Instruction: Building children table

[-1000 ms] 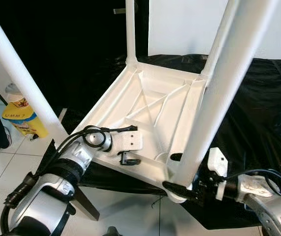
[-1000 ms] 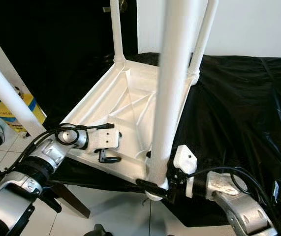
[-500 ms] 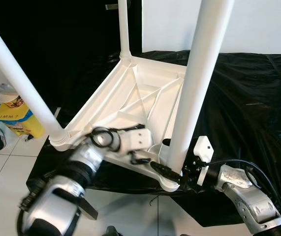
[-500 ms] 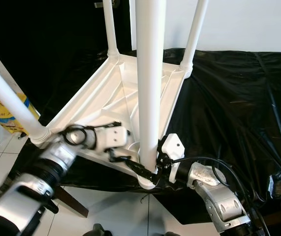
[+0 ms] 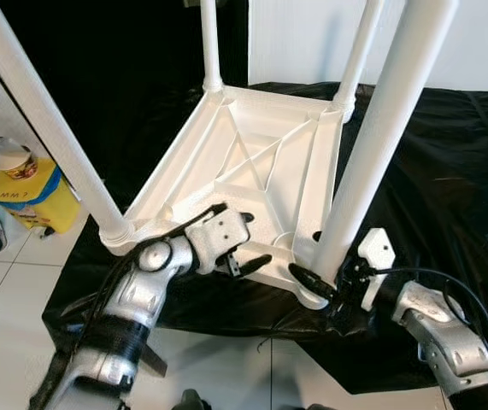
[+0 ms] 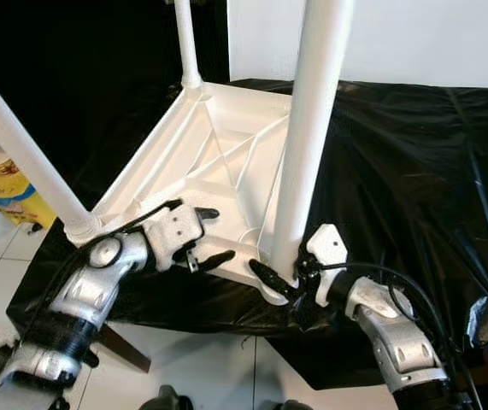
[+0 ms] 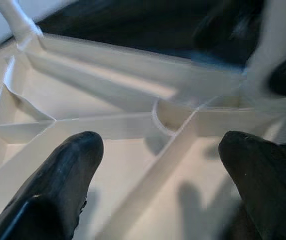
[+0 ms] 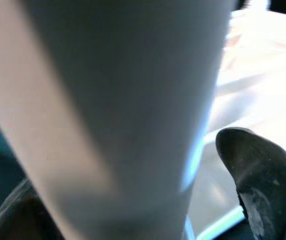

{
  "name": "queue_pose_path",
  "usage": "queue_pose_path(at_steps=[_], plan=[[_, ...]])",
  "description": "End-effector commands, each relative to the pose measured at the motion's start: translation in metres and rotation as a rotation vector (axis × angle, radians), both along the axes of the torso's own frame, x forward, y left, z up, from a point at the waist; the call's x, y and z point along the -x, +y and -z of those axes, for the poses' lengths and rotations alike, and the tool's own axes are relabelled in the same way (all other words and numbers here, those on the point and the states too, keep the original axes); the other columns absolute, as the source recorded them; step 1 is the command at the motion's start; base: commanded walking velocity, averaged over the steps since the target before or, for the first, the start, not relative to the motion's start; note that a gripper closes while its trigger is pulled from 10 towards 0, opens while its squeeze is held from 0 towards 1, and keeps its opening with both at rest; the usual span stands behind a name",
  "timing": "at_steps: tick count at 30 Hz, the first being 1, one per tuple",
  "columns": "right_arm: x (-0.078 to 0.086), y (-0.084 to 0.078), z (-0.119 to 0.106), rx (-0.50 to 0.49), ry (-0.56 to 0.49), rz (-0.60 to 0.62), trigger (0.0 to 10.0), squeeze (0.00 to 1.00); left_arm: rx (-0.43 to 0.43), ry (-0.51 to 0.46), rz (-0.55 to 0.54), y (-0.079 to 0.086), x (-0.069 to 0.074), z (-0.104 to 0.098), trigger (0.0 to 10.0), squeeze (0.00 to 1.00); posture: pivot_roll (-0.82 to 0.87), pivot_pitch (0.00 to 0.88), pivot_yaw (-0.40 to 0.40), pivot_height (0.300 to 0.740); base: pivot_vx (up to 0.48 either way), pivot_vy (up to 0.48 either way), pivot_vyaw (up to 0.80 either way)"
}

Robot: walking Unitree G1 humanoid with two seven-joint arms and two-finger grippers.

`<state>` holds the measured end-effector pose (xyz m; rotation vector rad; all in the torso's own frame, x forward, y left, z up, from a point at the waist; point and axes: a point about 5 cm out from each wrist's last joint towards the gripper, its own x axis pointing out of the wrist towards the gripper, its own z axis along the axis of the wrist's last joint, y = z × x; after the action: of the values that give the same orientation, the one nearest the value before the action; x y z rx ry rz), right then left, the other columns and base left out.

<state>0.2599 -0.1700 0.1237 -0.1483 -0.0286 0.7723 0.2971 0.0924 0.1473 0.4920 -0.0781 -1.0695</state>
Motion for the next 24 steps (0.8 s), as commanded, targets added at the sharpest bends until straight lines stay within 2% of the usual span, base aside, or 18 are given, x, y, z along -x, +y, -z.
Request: queue_pose_path(at_steps=[1,4,5,7,10,11,12,14,16,19,24], plan=[[-0.003,-0.017,0.006,0.027,0.024,0.085,10.0,0.00,0.048,-0.007,-0.036,0.001,0.003,-0.006,10.0,0.00,-0.04,0.047,-0.024,0.740,0.000,0.000,0.00],[-0.004,-0.020,0.007,0.028,0.021,0.097,10.0,0.00,0.069,-0.002,-0.039,0.001,0.007,-0.007,10.0,0.00,-0.04,0.048,-0.024,0.740,0.000,0.000,0.00],[-0.005,-0.025,0.007,0.031,0.011,0.127,10.0,0.00,0.100,0.003,-0.040,0.000,0.011,-0.010,10.0,0.00,-0.04,0.044,-0.027,0.740,0.000,0.000,0.00],[-0.005,-0.025,0.007,0.031,0.011,0.127,10.0,0.00,0.100,0.003,-0.040,0.000,0.011,-0.010,10.0,0.00,-0.04,0.044,-0.027,0.740,0.000,0.000,0.00],[-0.007,-0.038,0.007,0.034,-0.015,0.202,10.0,0.00,0.179,-0.003,-0.024,-0.004,0.024,-0.020,10.0,0.00,-0.04,0.039,-0.029,0.740,0.000,0.000,0.00],[-0.007,-0.038,0.007,0.034,-0.015,0.202,10.0,0.00,0.179,-0.003,-0.024,-0.004,0.024,-0.020,10.0,0.00,-0.04,0.039,-0.029,0.740,0.000,0.000,0.00],[-0.009,-0.047,0.007,0.038,-0.031,0.256,10.0,0.00,0.219,-0.005,-0.008,-0.008,0.033,-0.025,10.0,0.00,-0.03,0.035,-0.028,0.740,0.000,0.000,0.00],[-0.009,-0.047,0.007,0.038,-0.031,0.256,10.0,0.00,0.219,-0.005,-0.008,-0.008,0.033,-0.025,10.0,0.00,-0.03,0.035,-0.028,0.740,0.000,0.000,0.00],[-0.011,-0.059,0.005,0.037,-0.049,0.329,10.0,0.00,0.259,0.000,0.014,-0.014,0.044,-0.031,10.0,0.00,-0.03,0.032,-0.028,0.740,0.000,0.000,0.00],[-0.011,-0.068,0.004,0.035,-0.057,0.372,10.0,0.00,0.274,0.007,0.029,-0.017,0.052,-0.033,10.0,0.00,-0.03,0.023,-0.030,0.740,0.000,0.000,0.00],[-0.011,-0.079,0.008,0.041,-0.060,0.409,10.0,0.00,0.290,0.041,0.029,-0.020,0.059,-0.035,10.0,0.00,-0.02,0.019,-0.029,0.740,0.000,0.000,0.00]])
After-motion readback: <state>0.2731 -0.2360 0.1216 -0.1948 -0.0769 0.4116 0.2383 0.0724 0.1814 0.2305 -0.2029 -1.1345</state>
